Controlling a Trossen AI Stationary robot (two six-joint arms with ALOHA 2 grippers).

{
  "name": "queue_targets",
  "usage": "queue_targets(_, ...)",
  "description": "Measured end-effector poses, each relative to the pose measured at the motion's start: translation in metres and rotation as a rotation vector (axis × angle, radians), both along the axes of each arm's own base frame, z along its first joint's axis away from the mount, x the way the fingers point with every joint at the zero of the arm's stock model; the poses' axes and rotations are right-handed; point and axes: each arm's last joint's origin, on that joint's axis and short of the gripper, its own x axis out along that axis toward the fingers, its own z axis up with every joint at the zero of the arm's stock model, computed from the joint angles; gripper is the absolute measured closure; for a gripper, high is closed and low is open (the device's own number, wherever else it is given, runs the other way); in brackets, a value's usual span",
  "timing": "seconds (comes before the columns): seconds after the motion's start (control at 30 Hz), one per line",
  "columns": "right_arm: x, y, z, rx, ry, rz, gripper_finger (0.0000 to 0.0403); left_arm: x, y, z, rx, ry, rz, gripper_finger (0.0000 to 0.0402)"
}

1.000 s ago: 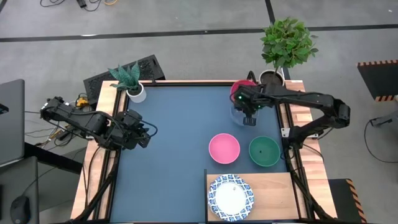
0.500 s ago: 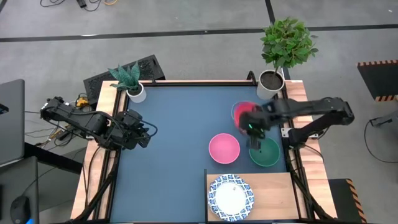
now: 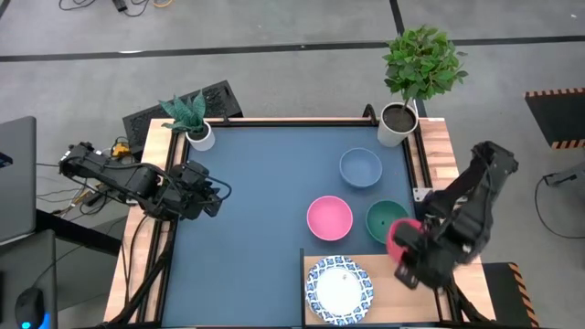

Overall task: Place and stack bowls onto a shelf
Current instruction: Put the orange bowl on the shelf

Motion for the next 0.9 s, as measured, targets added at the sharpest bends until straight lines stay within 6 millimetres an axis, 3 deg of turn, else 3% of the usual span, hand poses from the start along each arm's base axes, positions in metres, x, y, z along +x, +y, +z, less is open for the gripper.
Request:
queue_targets(0.2,0.01,0.043,-0.024,0.011,-0.015,0.074,0.0372,0.001,0.003,0.0,-0.007,0.004,0.018,0.0264)
queue_targets(0.4,0.018,0.073,-0.047,0.027,0.008,0.112,0.0372,0.002,0.006,0.0,-0.007,0.004,0.039,0.0264)
queue_targets(0.77,0.017,0.091,-0.063,0.02,0.041,0.147,0.0372,0.002,0.007,0.0,-0.002,0.006,0.043,0.0264)
queue_targets(0.9,0.019,0.097,-0.065,0.045,0.011,0.197,0.0341,0.002,0.007,0.0,-0.002,0.007,0.04,0.0264)
